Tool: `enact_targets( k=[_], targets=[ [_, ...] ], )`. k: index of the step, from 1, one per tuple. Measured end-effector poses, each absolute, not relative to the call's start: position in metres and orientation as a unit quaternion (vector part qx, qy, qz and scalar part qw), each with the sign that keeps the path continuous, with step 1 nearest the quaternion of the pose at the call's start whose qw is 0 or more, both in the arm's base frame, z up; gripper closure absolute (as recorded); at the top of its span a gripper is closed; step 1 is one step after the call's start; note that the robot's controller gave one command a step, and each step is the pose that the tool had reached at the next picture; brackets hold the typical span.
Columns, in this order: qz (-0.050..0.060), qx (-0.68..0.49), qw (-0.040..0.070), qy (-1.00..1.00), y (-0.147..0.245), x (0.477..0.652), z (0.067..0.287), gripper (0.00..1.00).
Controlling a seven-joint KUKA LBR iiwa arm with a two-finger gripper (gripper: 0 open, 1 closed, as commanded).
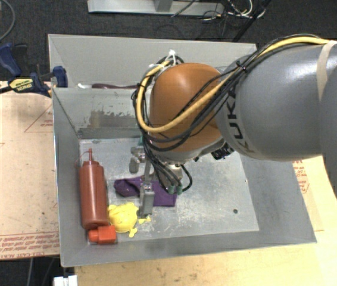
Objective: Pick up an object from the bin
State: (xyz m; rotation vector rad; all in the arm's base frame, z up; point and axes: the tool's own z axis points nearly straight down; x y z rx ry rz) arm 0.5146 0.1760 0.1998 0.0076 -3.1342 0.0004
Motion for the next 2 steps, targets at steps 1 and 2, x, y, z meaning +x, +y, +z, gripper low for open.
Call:
enact_targets(
  k=[1,2],
  targets=[
    [-0.001,0.0,0.0,-1.0,0.1747,0.5162,0.2045,1.0],
    [-0.001,0.0,0.0,-1.0,0.1746,0.5163,0.2045,0.0]
  ],
)
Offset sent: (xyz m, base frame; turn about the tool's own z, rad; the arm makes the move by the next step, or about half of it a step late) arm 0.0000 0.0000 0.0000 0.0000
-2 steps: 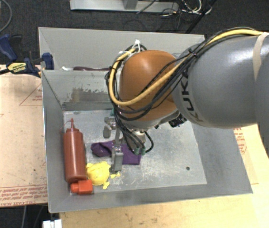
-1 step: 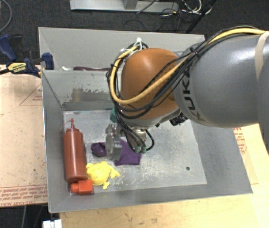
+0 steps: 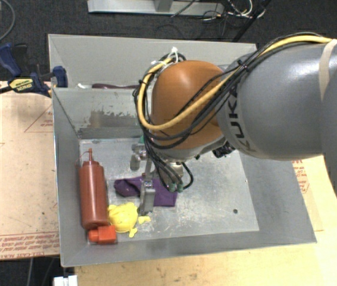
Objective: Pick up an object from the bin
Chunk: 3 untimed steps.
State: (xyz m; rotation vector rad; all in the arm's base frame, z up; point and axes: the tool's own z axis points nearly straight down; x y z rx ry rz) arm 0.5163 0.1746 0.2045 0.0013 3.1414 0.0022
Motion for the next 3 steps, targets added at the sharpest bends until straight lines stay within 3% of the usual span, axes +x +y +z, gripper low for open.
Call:
enact_targets(
  k=[1,2,3],
  targets=[
    [0.001,0.0,0.0,1.0,0.175,0.516,0.204,0.0],
    [0.003,-0.022,0.005,1.0,0.161,0.534,0.176,0.0],
    [0.001,-0.035,0.003,0.999,0.151,0.543,0.12,0.0]
  ],
)
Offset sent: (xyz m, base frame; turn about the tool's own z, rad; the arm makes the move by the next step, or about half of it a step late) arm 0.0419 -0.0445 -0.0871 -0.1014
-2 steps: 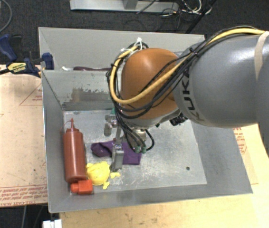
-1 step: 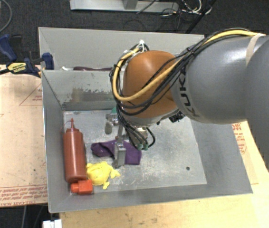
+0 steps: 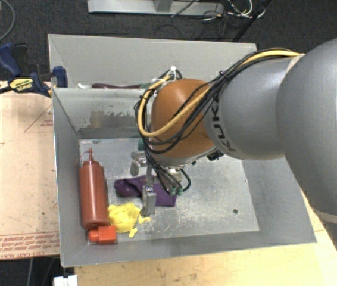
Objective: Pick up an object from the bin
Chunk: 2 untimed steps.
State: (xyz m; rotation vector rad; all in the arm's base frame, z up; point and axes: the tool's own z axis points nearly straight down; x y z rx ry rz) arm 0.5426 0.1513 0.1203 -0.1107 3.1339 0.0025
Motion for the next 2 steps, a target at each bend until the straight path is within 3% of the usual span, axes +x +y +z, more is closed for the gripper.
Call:
enact_targets(
  k=[1,2],
  targets=[
    [0.003,-0.024,0.006,1.0,0.1565,0.5423,0.0788,1.0],
    [0.004,-0.024,0.006,1.0,0.1567,0.5421,0.0782,0.0]
  ],
)
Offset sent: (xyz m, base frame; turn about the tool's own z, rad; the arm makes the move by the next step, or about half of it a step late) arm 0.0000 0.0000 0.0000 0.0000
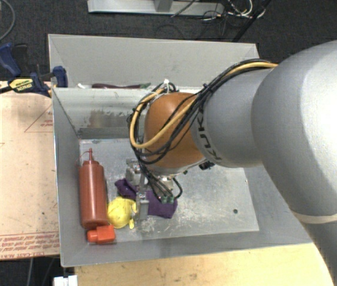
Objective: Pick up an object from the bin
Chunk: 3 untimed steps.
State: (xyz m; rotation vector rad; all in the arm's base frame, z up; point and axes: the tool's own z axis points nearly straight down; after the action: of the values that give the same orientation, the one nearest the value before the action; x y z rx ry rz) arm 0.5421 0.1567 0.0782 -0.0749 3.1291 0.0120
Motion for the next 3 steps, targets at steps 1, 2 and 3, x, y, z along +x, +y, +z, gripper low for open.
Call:
enact_targets(
  k=[1,2,3],
  targets=[
    [0.004,-0.024,0.006,1.0,0.1565,0.5424,0.0784,1.0],
    [0.004,-0.024,0.006,1.0,0.1565,0.5424,0.0784,1.0],
    [0.005,-0.021,0.006,1.0,0.1573,0.543,0.0878,1.0]
  ],
)
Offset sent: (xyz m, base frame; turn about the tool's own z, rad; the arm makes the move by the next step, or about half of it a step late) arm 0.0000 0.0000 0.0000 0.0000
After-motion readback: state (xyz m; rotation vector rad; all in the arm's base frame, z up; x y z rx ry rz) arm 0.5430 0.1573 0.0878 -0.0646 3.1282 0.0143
